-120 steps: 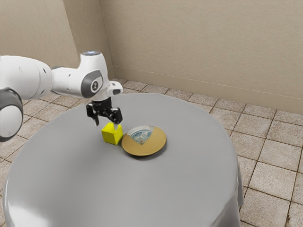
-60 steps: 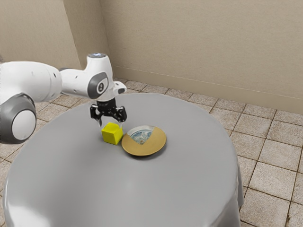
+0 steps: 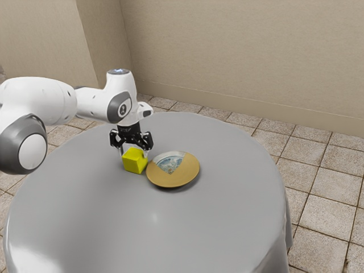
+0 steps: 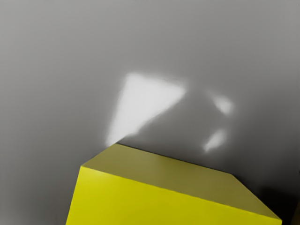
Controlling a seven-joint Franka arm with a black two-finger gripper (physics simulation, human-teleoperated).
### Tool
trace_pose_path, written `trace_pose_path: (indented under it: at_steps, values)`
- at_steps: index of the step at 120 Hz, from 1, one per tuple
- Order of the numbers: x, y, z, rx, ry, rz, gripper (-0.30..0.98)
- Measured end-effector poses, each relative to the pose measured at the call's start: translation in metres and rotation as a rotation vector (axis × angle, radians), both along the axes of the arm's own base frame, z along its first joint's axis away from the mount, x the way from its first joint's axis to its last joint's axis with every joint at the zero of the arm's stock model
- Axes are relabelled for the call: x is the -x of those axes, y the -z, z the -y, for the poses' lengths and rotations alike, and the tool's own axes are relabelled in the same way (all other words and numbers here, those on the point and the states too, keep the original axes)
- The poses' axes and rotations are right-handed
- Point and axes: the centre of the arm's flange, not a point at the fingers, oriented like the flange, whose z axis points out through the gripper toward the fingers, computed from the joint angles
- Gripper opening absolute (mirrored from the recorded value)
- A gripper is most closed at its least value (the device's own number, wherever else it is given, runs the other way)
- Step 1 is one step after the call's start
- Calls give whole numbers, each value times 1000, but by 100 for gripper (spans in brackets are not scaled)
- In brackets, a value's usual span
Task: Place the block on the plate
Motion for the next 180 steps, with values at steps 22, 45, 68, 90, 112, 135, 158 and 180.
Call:
trace_pose_path:
  at_steps: [22, 45, 68, 90, 112, 135, 158, 180]
  values:
    - [-1, 2, 0, -1, 55, 15, 69]
    - [2, 9, 2, 11, 92, 12, 69]
    - [5, 13, 2, 16, 116, 15, 66]
    - [4, 10, 2, 16, 135, 25, 50]
    - [4, 9, 1, 20, 143, 26, 44]
    - [4, -5, -1, 16, 149, 35, 40]
    - [4, -48, 1, 9, 164, 61, 39]
    - [3, -65, 73, 19, 274, 54, 38]
